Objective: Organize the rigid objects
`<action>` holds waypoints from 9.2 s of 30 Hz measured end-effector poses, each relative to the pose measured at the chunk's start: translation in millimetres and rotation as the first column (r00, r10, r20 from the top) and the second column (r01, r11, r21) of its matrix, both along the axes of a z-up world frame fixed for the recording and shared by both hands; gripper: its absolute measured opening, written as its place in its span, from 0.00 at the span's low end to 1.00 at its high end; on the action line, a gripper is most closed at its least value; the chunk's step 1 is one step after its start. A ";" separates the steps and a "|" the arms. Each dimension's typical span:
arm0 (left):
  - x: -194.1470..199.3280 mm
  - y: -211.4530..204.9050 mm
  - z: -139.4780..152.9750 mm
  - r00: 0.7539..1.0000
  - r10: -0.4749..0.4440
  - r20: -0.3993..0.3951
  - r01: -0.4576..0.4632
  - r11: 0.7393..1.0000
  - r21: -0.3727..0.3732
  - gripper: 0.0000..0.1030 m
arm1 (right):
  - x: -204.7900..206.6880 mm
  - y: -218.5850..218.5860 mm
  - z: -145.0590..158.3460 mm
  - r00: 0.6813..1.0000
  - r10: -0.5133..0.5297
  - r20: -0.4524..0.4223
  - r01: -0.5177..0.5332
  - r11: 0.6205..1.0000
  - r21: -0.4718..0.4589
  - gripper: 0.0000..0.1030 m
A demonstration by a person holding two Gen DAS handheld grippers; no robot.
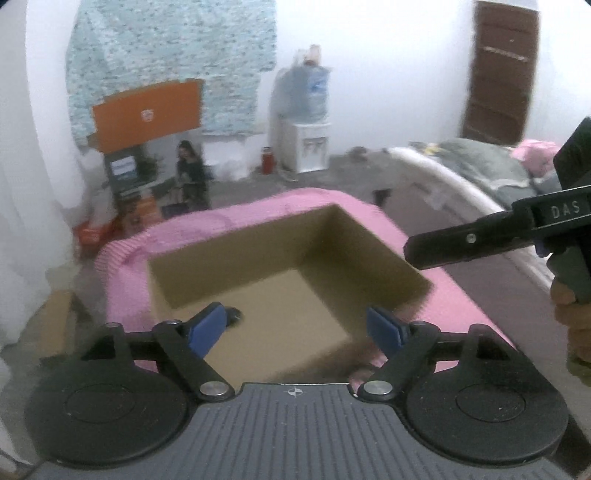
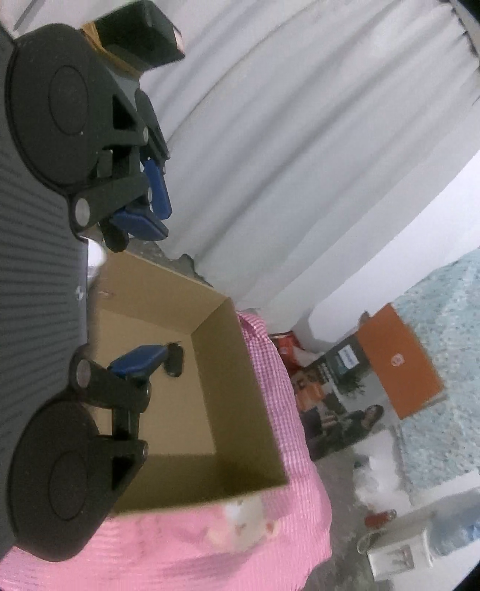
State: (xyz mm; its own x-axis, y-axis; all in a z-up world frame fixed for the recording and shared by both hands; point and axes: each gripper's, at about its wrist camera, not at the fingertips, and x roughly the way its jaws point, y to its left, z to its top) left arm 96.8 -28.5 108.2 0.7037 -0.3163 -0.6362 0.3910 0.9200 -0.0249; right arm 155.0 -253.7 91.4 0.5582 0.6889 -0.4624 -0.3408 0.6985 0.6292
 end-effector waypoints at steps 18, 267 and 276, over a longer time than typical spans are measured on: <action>-7.2 -101.4 -114.5 0.958 -0.235 -0.163 0.247 0.968 0.055 0.69 | -55.2 -57.1 -130.3 0.940 -0.255 -0.225 0.245 0.967 -0.074 0.43; 166.6 18.0 -104.5 0.914 0.182 -0.363 -0.121 0.975 0.184 0.60 | -55.4 -44.9 -154.8 0.931 -0.151 -0.333 0.162 0.987 0.006 0.16; 69.8 17.8 -23.4 0.991 0.094 -0.099 -0.089 0.994 0.057 0.98 | -80.9 -46.7 -131.8 0.946 -0.185 -0.267 0.185 0.982 -0.025 0.17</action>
State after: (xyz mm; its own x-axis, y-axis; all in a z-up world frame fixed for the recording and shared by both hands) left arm 166.6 -10.7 84.8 0.6590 -0.2179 -0.7199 0.3028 0.9530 -0.0113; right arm 74.1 -300.4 -40.4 0.5322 0.5851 -0.6119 -0.0253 0.7334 0.6793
